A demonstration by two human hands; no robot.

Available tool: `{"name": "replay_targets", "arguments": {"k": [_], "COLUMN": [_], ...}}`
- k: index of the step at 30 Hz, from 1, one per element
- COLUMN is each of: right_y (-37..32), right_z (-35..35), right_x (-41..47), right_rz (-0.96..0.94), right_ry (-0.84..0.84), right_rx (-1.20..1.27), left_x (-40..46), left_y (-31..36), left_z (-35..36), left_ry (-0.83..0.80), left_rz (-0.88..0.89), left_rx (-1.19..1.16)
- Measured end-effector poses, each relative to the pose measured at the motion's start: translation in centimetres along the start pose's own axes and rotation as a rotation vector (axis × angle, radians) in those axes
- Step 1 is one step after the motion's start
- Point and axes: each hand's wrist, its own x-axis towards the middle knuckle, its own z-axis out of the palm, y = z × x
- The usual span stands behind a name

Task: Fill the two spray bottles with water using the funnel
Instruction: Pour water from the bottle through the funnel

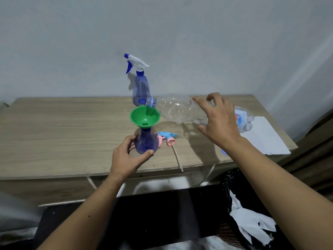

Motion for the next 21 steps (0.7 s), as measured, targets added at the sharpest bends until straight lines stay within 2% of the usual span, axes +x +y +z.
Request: {"name": "replay_targets", "arguments": {"k": [21], "right_y": [0.9], "right_z": [-1.8], "right_x": [1.1], "right_rz": [-0.139], "right_ry": [0.092], "right_rx": [-0.102], "left_x": [-0.1], "left_y": [0.0], "left_z": [0.0], "left_ry": [0.003], "left_rz": [0.002], "left_rx": [0.012]}}
